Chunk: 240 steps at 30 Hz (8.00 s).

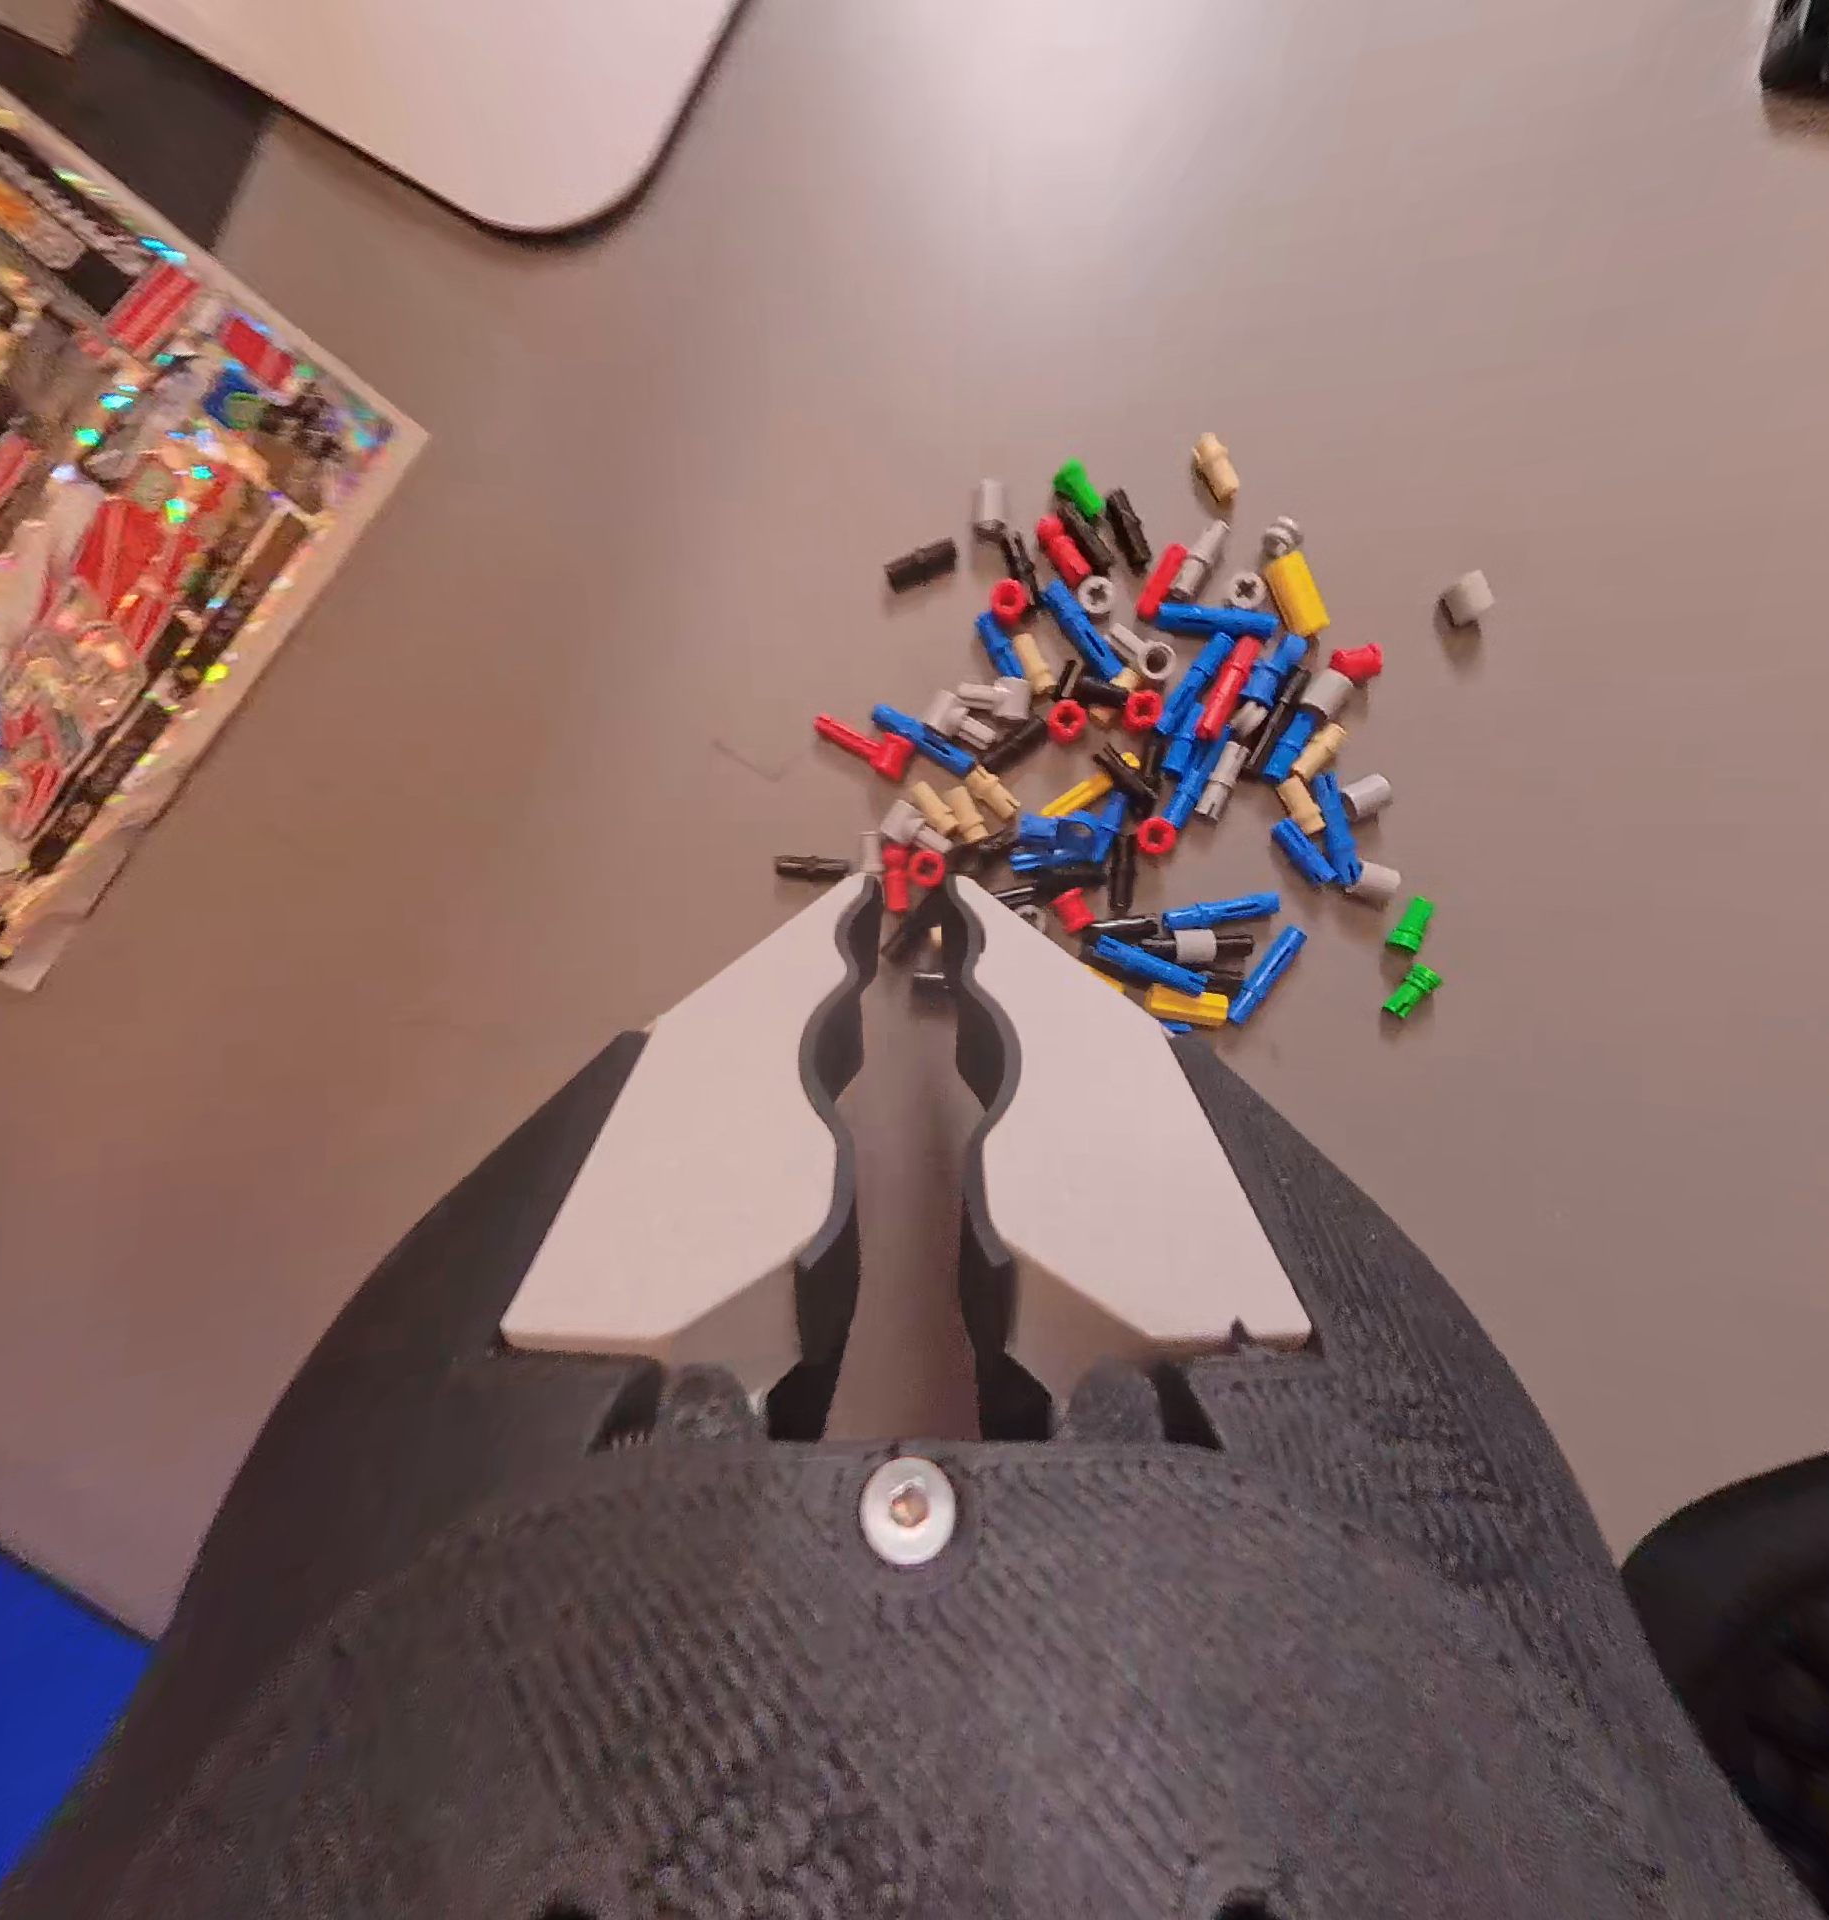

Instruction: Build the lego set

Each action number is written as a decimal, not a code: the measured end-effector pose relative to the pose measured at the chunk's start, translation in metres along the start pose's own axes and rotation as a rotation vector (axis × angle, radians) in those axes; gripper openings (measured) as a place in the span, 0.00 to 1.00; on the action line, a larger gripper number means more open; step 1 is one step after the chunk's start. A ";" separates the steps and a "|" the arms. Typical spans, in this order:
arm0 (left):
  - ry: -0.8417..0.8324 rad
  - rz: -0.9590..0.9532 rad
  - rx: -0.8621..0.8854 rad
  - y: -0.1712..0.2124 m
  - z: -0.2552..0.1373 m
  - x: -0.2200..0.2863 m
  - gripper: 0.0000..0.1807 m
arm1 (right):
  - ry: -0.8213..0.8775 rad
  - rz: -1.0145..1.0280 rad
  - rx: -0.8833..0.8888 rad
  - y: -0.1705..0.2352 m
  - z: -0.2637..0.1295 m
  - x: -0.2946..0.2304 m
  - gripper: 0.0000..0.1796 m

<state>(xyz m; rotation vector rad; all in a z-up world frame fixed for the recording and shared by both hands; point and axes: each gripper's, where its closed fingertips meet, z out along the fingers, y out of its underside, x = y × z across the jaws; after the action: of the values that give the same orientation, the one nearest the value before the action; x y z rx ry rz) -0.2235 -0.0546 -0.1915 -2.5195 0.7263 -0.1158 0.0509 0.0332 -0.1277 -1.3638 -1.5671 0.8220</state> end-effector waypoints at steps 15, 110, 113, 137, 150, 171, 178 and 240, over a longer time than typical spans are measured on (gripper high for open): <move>0.110 0.185 -0.101 -0.005 0.028 0.044 0.05 | -0.003 0.079 0.020 0.016 0.007 0.003 0.09; 0.236 0.283 0.242 -0.129 0.090 0.195 0.22 | 0.075 -0.065 -0.450 0.099 0.002 0.012 0.02; 0.237 0.300 0.234 -0.122 0.086 0.192 0.17 | 0.075 -0.057 -0.442 0.098 0.003 0.012 0.03; 0.300 0.290 0.253 -0.118 0.085 0.194 0.34 | -0.073 -0.190 -0.373 0.081 0.017 -0.029 0.08; 0.287 0.287 0.196 -0.083 0.066 0.181 0.32 | -0.069 -0.194 -0.374 0.084 0.015 -0.014 0.12; 0.292 0.256 0.331 -0.086 0.042 0.168 0.31 | -0.198 -0.152 -0.412 0.083 0.024 -0.022 0.01; 0.316 0.198 0.481 -0.108 0.026 0.171 0.19 | -0.160 -0.151 -0.144 0.015 0.019 -0.032 0.01; 0.221 0.270 0.352 -0.112 0.071 0.184 0.44 | -0.310 0.031 0.002 0.019 0.009 -0.043 0.01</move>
<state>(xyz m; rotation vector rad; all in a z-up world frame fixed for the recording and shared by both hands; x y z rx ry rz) 0.0024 -0.0367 -0.2083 -2.0750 1.0281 -0.3950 0.0511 -0.0049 -0.1567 -1.3076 -1.7816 1.0954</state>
